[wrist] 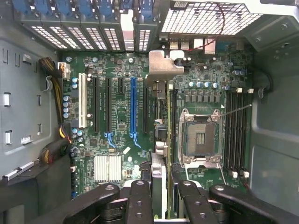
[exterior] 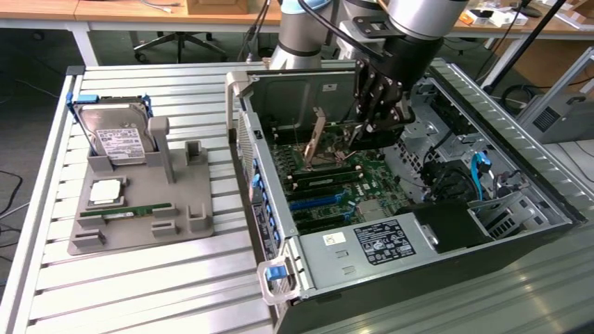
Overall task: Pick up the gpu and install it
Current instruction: 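Insert the gpu into the slot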
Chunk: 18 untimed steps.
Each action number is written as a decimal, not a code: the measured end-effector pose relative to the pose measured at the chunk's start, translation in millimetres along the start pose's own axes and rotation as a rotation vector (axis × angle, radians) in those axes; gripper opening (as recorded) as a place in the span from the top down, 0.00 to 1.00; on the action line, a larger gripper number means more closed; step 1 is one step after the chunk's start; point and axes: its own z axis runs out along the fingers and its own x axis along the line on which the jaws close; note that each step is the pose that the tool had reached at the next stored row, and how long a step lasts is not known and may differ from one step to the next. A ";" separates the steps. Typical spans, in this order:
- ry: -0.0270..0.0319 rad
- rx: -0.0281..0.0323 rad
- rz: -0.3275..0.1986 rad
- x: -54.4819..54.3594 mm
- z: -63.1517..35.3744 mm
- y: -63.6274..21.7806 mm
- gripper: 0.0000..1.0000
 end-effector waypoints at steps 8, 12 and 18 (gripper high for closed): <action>0.0000 0.0000 0.000 2.9 0.1 0.1 0.73; 0.0000 0.0000 0.000 4.3 0.2 0.1 0.73; 0.0000 0.0000 0.000 6.1 0.5 0.1 0.73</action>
